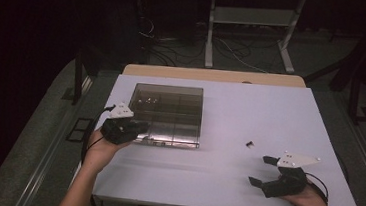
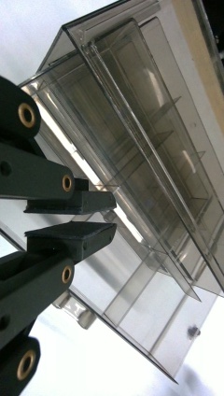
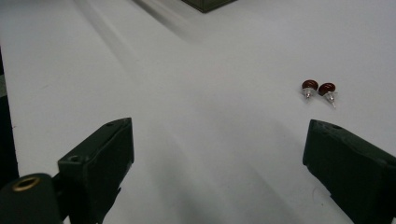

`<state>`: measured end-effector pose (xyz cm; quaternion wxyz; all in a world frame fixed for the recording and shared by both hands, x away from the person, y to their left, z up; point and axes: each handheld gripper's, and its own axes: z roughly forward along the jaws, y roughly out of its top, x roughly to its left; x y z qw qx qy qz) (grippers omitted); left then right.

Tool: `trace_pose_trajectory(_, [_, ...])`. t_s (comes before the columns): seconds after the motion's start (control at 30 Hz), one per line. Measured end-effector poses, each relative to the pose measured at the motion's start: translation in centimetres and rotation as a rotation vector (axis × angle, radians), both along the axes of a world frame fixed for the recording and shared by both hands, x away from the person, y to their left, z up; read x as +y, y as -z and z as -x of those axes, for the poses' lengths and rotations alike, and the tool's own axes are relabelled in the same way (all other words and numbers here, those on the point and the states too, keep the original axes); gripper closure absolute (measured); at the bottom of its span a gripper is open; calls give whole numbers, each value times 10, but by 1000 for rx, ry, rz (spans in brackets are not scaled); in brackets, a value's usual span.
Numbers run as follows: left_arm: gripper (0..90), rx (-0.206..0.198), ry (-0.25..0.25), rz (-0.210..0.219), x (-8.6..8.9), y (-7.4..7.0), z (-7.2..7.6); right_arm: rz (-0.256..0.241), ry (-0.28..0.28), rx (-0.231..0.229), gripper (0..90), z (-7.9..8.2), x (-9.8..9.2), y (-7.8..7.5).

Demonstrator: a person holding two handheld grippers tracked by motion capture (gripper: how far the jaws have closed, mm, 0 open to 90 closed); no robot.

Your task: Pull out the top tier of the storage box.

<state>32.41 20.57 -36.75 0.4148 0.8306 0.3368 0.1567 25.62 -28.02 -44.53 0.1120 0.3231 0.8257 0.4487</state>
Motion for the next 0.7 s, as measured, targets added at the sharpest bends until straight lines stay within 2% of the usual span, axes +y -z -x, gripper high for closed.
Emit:
trace_pose_trajectory(0.13, [761, -12, 10, 34, -7, -3, 3, 2, -2, -5, 82, 3, -1, 0])
trace_pose_trajectory(0.33, [623, -13, 46, 73, -18, -8, 9, 3, -1, -5, 82, 3, -1, 0])
trace_pose_trajectory(0.43, [565, -28, 57, 90, -22, -9, 14, 5, 5, 1, 82, 3, -1, 0])
trace_pose_trajectory(0.5, [517, -37, 53, 92, -25, -10, 19, 4, 9, -2, 82, 2, -1, 0])
trace_pose_trajectory(0.7, [461, -45, 67, 97, -32, -8, 30, -2, 14, -5, 82, 2, -1, 0])
